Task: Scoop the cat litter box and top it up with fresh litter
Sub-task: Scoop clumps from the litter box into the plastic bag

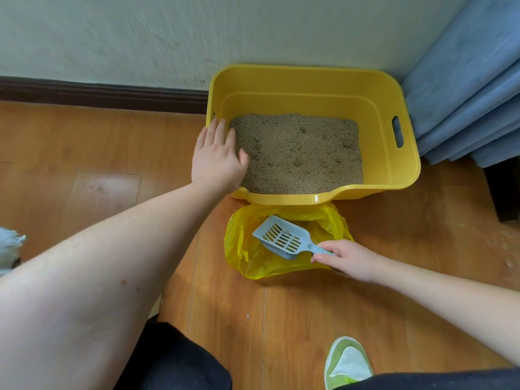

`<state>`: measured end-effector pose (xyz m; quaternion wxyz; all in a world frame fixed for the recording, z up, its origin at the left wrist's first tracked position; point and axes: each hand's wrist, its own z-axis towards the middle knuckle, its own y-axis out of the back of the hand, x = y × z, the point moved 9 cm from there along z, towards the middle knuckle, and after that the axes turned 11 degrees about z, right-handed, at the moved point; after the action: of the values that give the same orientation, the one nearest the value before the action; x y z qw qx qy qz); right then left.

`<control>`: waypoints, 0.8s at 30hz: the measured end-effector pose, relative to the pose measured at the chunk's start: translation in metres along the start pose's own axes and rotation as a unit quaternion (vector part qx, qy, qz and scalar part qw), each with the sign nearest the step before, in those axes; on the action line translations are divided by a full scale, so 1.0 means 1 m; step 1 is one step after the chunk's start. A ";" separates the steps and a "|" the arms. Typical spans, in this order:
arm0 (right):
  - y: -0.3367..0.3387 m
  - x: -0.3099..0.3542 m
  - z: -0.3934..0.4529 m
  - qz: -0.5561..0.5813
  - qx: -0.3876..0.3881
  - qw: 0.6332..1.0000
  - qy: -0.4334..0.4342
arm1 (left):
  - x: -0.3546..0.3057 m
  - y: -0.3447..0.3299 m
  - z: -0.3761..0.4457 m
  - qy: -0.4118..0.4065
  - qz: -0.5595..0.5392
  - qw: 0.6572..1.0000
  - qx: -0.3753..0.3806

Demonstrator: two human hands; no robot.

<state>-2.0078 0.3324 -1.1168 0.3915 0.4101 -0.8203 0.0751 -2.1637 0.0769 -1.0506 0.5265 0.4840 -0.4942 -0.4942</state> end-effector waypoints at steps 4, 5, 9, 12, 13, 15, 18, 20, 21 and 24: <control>0.011 0.020 -0.003 -0.019 -0.067 0.992 0.103 | 0.000 0.001 0.000 0.003 -0.002 1.000 -0.004; 0.012 0.023 -0.004 -0.021 -0.074 0.990 0.119 | 0.001 0.001 0.000 0.003 -0.003 1.000 -0.006; 0.017 0.041 -0.011 -0.069 -0.108 0.975 0.182 | 0.001 0.002 0.000 0.004 -0.011 1.000 -0.012; 0.023 0.048 -0.014 -0.068 -0.144 0.967 0.200 | 0.000 0.002 -0.001 0.005 -0.017 1.000 -0.014; 0.024 0.049 -0.014 -0.065 -0.156 0.965 0.203 | 0.000 0.002 0.000 0.005 -0.019 1.000 -0.014; 0.030 0.052 -0.012 -0.062 -0.186 0.960 0.199 | 0.001 0.002 0.000 0.006 -0.023 1.000 -0.013; 0.039 0.056 -0.005 -0.039 -0.231 0.957 0.172 | 0.001 0.002 0.000 0.007 -0.024 1.000 -0.016; 0.042 0.064 0.003 -0.025 -0.235 0.960 0.149 | 0.001 0.003 -0.001 0.009 -0.026 0.999 -0.017; 0.044 0.069 0.008 -0.027 -0.233 0.962 0.138 | 0.001 0.003 -0.002 0.009 -0.028 0.999 -0.018; 0.053 0.084 0.026 -0.037 -0.231 0.969 0.083 | 0.001 0.005 -0.002 0.009 -0.033 0.999 -0.017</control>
<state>-2.0921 0.3037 -1.0649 0.5451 0.3311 -0.7641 -0.0971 -2.1612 0.0757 -1.0460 0.5223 0.4958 -0.4646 -0.5153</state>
